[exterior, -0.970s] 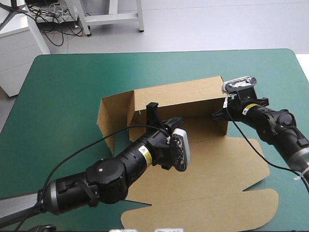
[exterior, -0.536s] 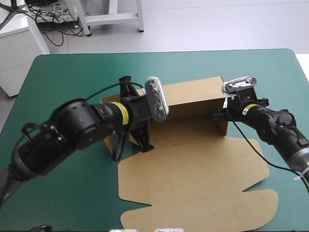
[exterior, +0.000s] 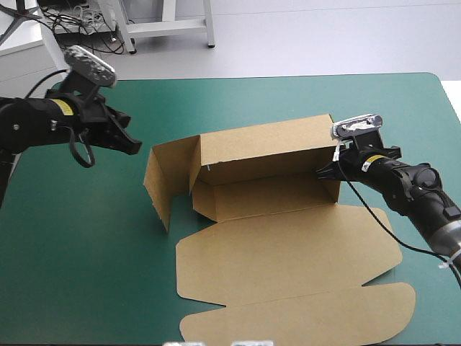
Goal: Fold the box
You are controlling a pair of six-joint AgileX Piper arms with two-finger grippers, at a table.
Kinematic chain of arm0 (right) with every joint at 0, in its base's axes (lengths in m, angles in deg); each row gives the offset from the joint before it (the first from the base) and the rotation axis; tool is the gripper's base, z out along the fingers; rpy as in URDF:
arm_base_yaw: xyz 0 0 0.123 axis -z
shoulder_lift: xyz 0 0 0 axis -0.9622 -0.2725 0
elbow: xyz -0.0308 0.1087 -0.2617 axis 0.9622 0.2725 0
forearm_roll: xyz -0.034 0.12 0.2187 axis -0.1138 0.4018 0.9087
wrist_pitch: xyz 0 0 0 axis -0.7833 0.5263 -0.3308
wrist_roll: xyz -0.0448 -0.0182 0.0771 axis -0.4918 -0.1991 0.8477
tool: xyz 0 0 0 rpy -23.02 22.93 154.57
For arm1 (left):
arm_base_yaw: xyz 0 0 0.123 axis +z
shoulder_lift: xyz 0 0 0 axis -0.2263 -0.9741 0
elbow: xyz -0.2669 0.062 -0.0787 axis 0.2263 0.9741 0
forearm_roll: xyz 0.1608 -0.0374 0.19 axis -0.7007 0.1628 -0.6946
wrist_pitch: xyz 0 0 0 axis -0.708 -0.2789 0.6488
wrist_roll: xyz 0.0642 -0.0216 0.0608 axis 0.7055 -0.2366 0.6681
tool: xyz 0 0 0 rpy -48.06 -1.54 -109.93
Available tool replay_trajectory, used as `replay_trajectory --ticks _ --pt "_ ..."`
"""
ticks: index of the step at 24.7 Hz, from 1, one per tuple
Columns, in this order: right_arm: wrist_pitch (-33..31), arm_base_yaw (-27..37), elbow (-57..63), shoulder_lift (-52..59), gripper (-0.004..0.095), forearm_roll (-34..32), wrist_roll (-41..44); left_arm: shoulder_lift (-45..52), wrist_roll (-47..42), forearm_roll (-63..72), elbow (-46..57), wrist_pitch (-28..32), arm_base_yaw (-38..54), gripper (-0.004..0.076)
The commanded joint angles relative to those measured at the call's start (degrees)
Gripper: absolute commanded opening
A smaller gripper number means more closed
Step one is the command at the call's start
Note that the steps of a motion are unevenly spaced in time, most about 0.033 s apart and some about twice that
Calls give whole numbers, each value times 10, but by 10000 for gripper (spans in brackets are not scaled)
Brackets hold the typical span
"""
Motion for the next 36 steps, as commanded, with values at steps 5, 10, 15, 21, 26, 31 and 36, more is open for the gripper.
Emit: replay_trajectory --ticks 5,10,15,21,26,31,36 --pt "27 2 -17 17 -15 3 -1 124 -9 10 100 118 98 -10" --pt "26 2 -17 17 -15 3 -1 241 -20 -31 284 228 98 -10" --pt "24 2 -17 32 -14 3 -18 342 -40 -45 432 300 98 -10" --pt "-98 2 -70 50 -15 3 -23 385 -39 -65 509 301 98 -10" --pt "-216 2 -141 30 -15 3 -20 386 -39 -65 519 322 98 -10" --pt "-346 2 -222 -19 -15 6 -17 386 -39 -69 519 366 98 -10" --pt "-442 2 -274 -84 -15 17 -20 386 -39 -70 519 367 98 -10"
